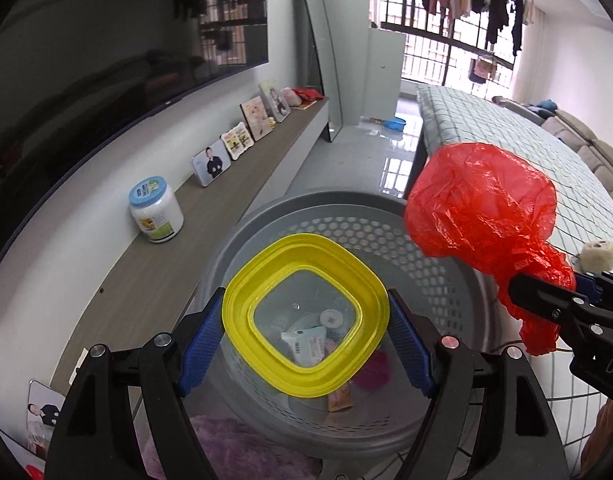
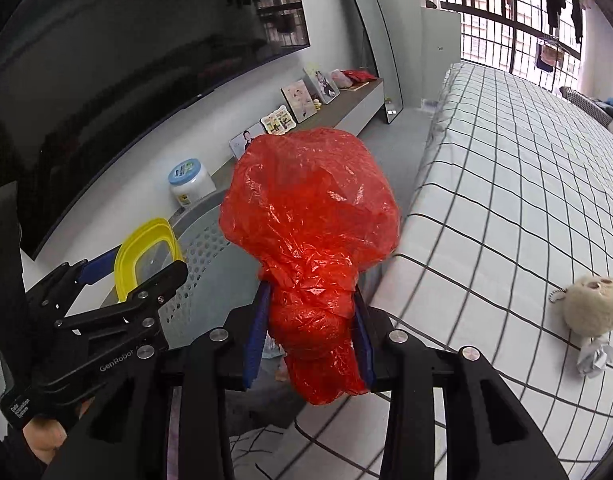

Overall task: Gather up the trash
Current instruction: 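Carry the red bag and yellow ring over the grey basket and release both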

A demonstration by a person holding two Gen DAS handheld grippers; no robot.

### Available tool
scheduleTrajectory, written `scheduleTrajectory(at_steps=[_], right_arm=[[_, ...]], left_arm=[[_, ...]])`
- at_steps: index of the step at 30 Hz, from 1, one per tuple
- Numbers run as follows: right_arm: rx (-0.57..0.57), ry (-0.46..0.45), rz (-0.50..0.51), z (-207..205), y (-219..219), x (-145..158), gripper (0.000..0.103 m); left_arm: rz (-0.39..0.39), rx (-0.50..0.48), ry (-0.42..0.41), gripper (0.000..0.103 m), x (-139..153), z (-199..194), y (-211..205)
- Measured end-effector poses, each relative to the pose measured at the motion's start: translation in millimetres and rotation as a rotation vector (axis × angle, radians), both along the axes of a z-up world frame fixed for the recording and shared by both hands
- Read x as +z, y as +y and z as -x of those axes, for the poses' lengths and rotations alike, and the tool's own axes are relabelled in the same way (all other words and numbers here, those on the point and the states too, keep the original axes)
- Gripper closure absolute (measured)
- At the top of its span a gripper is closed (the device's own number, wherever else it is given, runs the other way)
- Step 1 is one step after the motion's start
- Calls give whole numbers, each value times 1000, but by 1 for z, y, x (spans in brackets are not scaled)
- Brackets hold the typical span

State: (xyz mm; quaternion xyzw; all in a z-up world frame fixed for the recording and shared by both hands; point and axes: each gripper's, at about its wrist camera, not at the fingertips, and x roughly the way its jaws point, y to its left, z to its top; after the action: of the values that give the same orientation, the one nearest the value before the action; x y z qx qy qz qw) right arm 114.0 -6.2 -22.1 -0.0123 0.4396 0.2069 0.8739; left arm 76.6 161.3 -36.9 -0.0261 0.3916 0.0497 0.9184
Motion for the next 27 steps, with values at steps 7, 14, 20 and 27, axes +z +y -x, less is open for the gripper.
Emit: scheduleTrajectory(at_steps=[7,14,20,27], right_arm=[[17,-15,38,-8,17,-8,66],[18,-30,71,-9,28,-17,66],[12,-37,99,-10,34,-23,66],[14,-40,110,-9,35,-25,66]], left_arm=[[7,36,19,28,-13,-7,18],[10,46,29,28,-20,-13,26],[14,54,41,27,-25,-16,30],[14,59,58,27,-30,-18,31]])
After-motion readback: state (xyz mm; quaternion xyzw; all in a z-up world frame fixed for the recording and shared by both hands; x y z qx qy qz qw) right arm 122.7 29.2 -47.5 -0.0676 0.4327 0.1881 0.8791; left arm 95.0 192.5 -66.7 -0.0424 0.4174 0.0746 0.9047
